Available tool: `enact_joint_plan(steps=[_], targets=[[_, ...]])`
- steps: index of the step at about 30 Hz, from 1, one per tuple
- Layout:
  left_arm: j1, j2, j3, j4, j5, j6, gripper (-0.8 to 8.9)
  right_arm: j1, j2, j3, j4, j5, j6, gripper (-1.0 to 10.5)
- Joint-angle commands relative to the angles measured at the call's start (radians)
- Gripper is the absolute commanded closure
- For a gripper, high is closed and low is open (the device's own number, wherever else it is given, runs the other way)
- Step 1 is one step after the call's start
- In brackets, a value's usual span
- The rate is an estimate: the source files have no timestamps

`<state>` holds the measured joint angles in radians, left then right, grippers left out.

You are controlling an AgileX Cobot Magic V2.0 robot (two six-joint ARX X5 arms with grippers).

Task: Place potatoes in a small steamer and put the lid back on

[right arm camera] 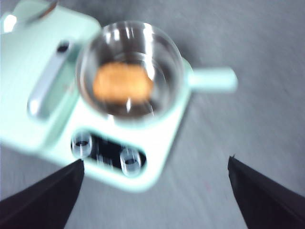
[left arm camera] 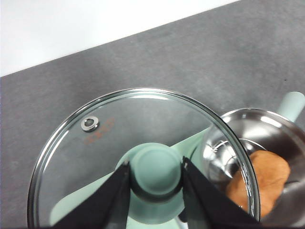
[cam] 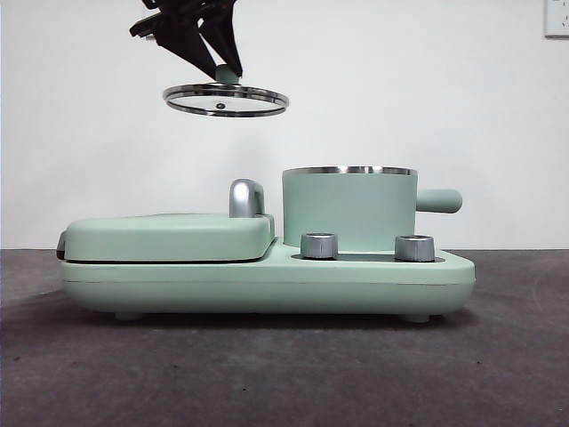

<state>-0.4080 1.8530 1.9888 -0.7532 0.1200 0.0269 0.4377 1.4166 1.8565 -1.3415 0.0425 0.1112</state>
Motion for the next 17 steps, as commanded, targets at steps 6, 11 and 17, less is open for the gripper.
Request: enact_joint_plan(steps=[6,11,17], targets=[[-0.055,-0.001,0.034,0.028,0.003,0.007,7.96,0.061,-0.523,-0.487,0.150,-0.027,0.076,4.7],[-0.095,-0.001,0.034,0.029,0.003,0.007,7.96,0.098,-0.811,-0.762,0.262,-0.027,0.196,4.7],[-0.148,0.006,0.034,0.044,0.003,0.006,7.96,0.105,-1.030,-0.971,0.297,-0.018,0.233,4.7]])
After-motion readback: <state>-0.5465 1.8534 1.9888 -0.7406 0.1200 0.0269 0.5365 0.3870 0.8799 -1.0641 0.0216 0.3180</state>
